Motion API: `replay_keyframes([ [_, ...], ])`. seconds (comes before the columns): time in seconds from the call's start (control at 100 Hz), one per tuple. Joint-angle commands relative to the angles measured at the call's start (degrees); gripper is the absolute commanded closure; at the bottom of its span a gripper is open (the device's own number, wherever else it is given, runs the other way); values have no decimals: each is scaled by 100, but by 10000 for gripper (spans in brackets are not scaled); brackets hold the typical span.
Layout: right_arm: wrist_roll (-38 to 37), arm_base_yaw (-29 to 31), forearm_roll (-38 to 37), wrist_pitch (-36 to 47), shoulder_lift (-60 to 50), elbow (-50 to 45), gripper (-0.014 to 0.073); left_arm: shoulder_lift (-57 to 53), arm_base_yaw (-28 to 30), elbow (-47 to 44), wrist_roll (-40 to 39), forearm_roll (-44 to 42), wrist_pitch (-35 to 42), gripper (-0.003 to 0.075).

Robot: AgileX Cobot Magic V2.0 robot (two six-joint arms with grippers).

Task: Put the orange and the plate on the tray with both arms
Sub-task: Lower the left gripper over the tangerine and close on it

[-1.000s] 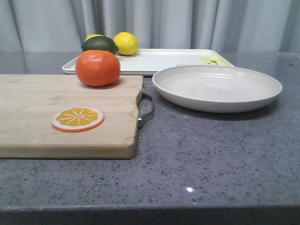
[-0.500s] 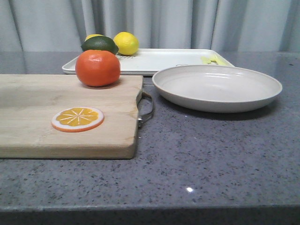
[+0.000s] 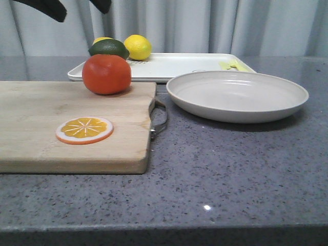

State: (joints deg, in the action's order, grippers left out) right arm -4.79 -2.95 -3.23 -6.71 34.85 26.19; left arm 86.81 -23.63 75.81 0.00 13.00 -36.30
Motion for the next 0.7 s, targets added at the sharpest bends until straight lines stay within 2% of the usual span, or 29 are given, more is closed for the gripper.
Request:
replay_keyframes([
  [0.0, 22, 28, -64, 508, 30, 212, 660, 12, -131, 410, 0, 129, 129, 163],
  [0.69, 22, 28, -64, 508, 30, 212, 660, 677, -214, 544, 0, 285, -134, 163],
])
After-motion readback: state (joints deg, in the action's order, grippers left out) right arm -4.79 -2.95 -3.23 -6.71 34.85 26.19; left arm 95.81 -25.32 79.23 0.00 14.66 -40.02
